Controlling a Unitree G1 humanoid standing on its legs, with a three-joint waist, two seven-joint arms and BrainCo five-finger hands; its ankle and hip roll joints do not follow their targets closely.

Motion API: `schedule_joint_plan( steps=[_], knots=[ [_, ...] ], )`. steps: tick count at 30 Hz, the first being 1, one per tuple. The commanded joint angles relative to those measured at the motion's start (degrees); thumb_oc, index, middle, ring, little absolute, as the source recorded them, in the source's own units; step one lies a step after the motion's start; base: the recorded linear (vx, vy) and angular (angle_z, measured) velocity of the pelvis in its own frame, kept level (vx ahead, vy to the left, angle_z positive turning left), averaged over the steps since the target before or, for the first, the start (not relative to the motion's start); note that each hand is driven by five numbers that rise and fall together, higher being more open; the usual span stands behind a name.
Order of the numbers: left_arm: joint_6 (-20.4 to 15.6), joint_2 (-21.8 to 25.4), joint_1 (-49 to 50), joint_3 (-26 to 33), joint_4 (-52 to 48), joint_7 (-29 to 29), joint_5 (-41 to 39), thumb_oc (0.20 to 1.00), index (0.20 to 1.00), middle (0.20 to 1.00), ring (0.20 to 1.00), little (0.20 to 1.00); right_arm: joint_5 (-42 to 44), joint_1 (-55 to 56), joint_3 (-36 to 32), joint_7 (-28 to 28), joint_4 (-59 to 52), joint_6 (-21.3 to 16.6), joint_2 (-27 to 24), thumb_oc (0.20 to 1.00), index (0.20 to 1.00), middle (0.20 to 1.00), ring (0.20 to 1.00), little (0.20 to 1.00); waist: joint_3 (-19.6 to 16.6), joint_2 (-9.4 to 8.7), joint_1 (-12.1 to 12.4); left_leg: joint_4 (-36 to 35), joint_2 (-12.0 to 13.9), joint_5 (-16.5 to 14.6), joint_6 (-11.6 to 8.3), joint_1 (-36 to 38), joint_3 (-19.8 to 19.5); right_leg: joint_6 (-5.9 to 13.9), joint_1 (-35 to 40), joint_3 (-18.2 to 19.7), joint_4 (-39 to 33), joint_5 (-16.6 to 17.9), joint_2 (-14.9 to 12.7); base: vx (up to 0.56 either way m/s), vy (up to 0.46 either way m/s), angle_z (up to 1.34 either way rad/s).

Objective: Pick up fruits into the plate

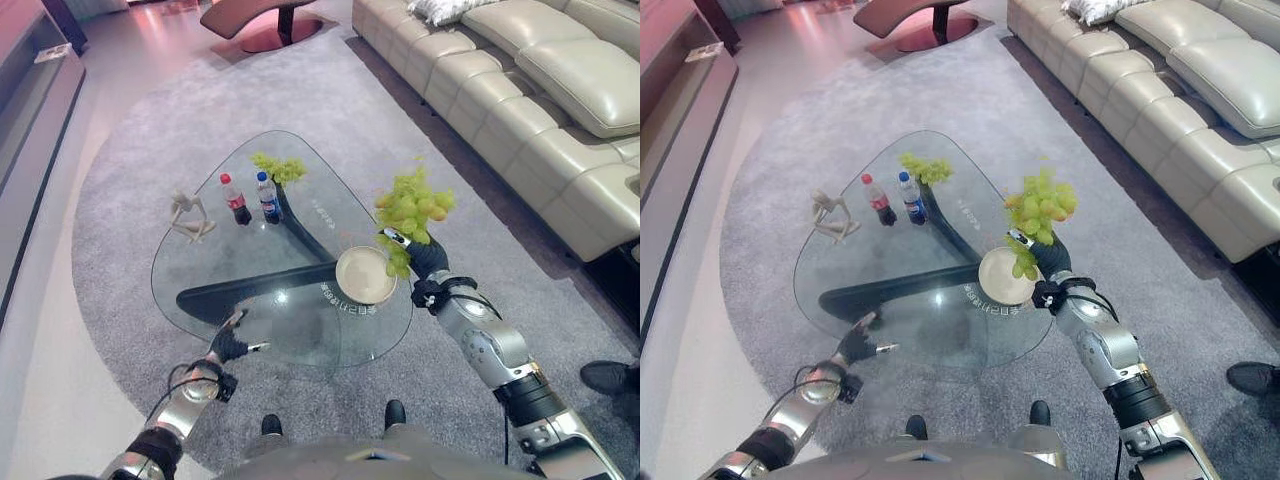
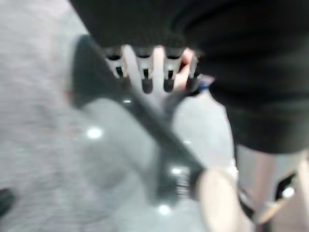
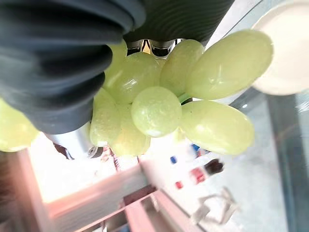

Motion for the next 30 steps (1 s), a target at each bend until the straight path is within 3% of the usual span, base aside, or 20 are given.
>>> schedule_joint_plan(
  steps=[1,7,14,22,26,30],
  knots=[
    [-3.57,0.62,-5.20,2.56,5.46,4.14,2.04,1.000,1.000,1.000,1.000,1.000,-4.08,-6.54,-2.90,-1.33,0.15,-5.85,0.18,0.200,0.200,0.200,0.200,0.200,3.04,-2.01,0.20,3.62,-2.86,-7.46,2.79,-2.60,-1.06,-0.30,-0.27,-2.36,5.67,-7.57,0.60,-0.18,-0.025,0.04],
    [-1.71,-0.53,-8.42,3.39,10.36,7.16,2.96,1.000,1.000,1.000,1.000,1.000,-9.34,-13.31,-2.41,-7.67,14.93,-4.55,-1.39,0.200,0.200,0.200,0.200,0.200,7.97,-2.89,2.66,3.38,-3.52,-6.28,2.79,-7.16,-3.49,-1.05,-3.60,-3.21,6.35,-7.43,0.93,-0.16,-0.061,0.13],
    [-2.14,0.02,-7.55,3.84,12.70,7.10,3.48,1.000,1.000,1.000,1.000,1.000,-9.94,-16.74,-2.61,-10.53,26.88,-3.47,-3.40,0.200,0.200,0.200,0.200,0.200,10.69,-2.67,5.42,2.25,-4.38,-5.58,2.88,-9.11,-5.84,-1.43,-4.85,-5.07,6.55,-7.29,0.85,-0.02,-0.053,0.16],
    [-2.80,0.85,-8.70,1.87,13.11,4.87,3.64,1.000,1.000,1.000,1.000,1.000,-15.14,-23.59,-3.29,-8.28,37.66,-3.67,-8.34,0.200,0.200,0.200,0.200,0.200,15.69,0.05,7.04,5.90,-6.27,-5.25,3.07,-14.75,-7.95,-2.71,-9.49,-5.02,10.61,-8.39,1.01,-0.05,0.029,0.09],
    [-2.94,1.84,-10.62,-0.23,12.78,5.78,2.26,1.000,1.000,1.000,1.000,1.000,-18.46,-29.69,-2.73,-8.27,43.66,-4.61,-12.82,0.200,0.200,0.200,0.200,0.200,20.42,1.61,8.16,10.03,-8.17,-5.17,3.81,-20.84,-9.03,-2.95,-15.35,-4.94,14.04,-8.35,0.82,-0.07,-0.023,0.16],
    [-3.70,1.98,-9.72,-1.07,11.49,7.14,1.30,1.000,1.000,1.000,1.000,1.000,-20.46,-33.47,-0.87,-9.16,46.13,-4.84,-15.89,0.200,0.200,0.200,0.200,0.200,20.42,2.91,8.88,11.21,-9.33,-4.43,4.25,-26.17,-9.69,-3.11,-21.34,-5.45,16.16,-8.20,0.91,-0.03,0.013,0.11]
  ],
)
